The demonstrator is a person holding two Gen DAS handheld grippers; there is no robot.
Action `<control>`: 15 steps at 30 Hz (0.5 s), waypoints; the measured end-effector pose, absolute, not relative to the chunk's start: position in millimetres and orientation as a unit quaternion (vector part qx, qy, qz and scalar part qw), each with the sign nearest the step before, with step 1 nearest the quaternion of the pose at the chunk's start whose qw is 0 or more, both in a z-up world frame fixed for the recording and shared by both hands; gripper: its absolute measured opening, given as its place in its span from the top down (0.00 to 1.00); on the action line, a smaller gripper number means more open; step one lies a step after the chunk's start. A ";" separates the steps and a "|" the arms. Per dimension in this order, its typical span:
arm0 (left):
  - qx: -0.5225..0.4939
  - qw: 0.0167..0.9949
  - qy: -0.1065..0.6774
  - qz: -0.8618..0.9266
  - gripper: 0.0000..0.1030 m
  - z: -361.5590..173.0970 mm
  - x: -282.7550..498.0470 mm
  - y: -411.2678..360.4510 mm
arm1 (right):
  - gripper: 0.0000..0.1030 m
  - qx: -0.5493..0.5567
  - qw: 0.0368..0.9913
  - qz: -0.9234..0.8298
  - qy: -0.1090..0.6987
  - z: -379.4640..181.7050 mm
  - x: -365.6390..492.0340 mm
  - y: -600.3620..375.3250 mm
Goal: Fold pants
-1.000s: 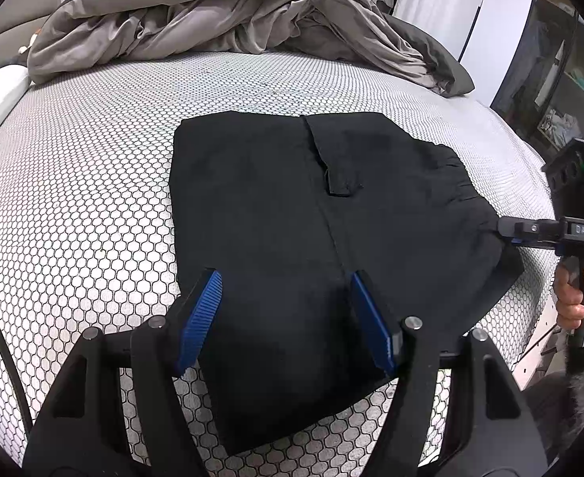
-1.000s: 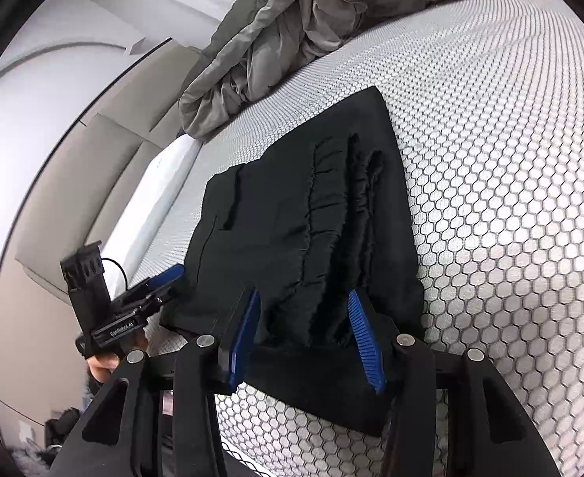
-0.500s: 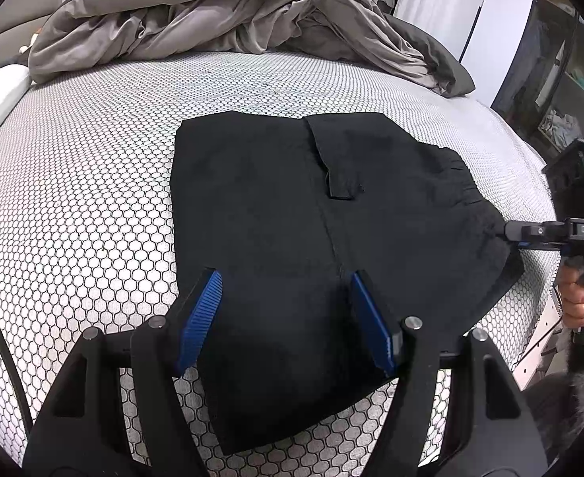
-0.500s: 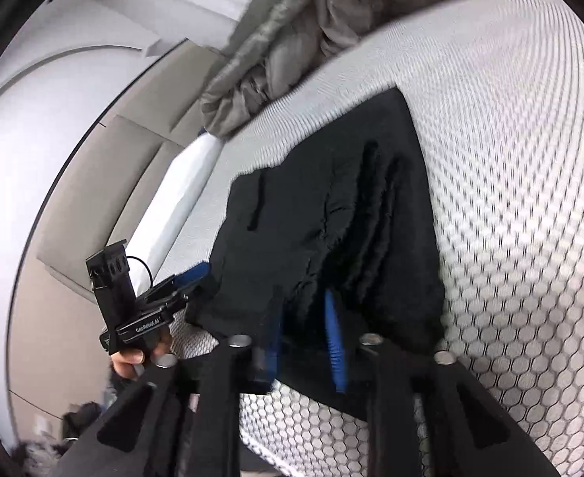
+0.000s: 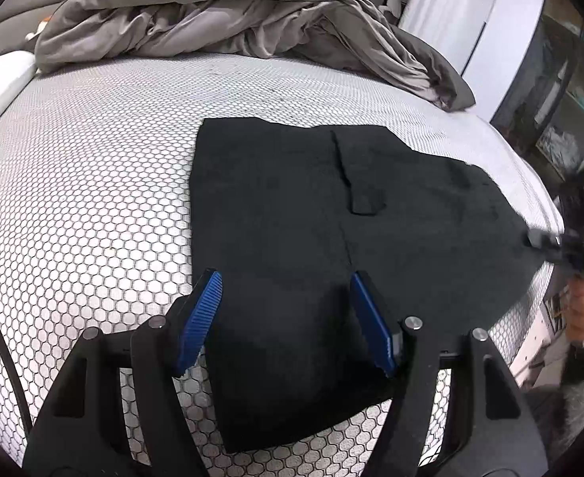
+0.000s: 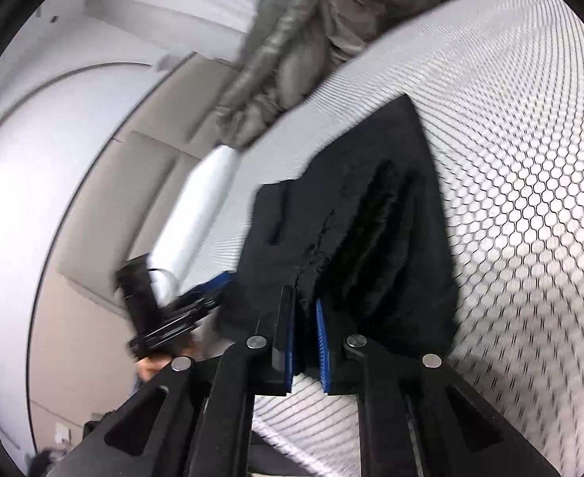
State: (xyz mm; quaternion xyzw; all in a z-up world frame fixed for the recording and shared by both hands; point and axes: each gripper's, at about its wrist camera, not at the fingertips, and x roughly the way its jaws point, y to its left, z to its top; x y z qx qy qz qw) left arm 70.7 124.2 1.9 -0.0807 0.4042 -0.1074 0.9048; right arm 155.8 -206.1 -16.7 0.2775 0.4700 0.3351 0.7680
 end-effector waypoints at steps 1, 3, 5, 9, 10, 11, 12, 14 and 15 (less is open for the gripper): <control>-0.081 0.905 0.404 -0.104 0.38 1.8 71.1 125.5 | 0.92 0.287 0.764 0.333 0.473 -16.4 150.6 -208.5; -0.081 0.905 0.405 -0.099 0.38 0.6 72.4 126.6 | 0.91 0.264 0.770 0.310 0.491 -25.5 147.8 -208.0; -0.079 0.905 0.408 -0.094 0.38 -0.7 73.0 126.5 | 0.90 0.221 0.782 0.243 0.530 -47.6 155.2 -207.9; -0.079 0.906 0.410 -0.074 0.38 -2.5 73.5 129.9 | 0.80 0.236 0.786 0.248 0.514 -41.2 159.4 -213.0; -0.084 0.905 0.412 -0.065 0.38 -4.3 74.4 130.8 | 0.72 0.228 0.802 0.241 0.496 -32.5 157.2 -215.5; -0.093 0.900 0.423 -0.052 0.38 -9.1 77.8 134.5 | 0.47 0.218 0.822 0.228 0.475 -23.5 155.1 -217.6; -0.103 0.894 0.433 -0.046 0.38 -13.2 80.5 137.9 | 0.31 0.208 0.834 0.216 0.463 -18.9 155.3 -217.7; -0.135 0.884 0.444 -0.057 0.46 -19.2 83.3 145.3 | 0.28 0.193 0.837 0.210 0.468 -22.0 160.0 -215.6; -0.143 0.879 0.448 -0.076 0.59 -20.1 84.2 144.8 | 0.29 0.191 0.832 0.209 0.477 -28.3 164.4 -212.4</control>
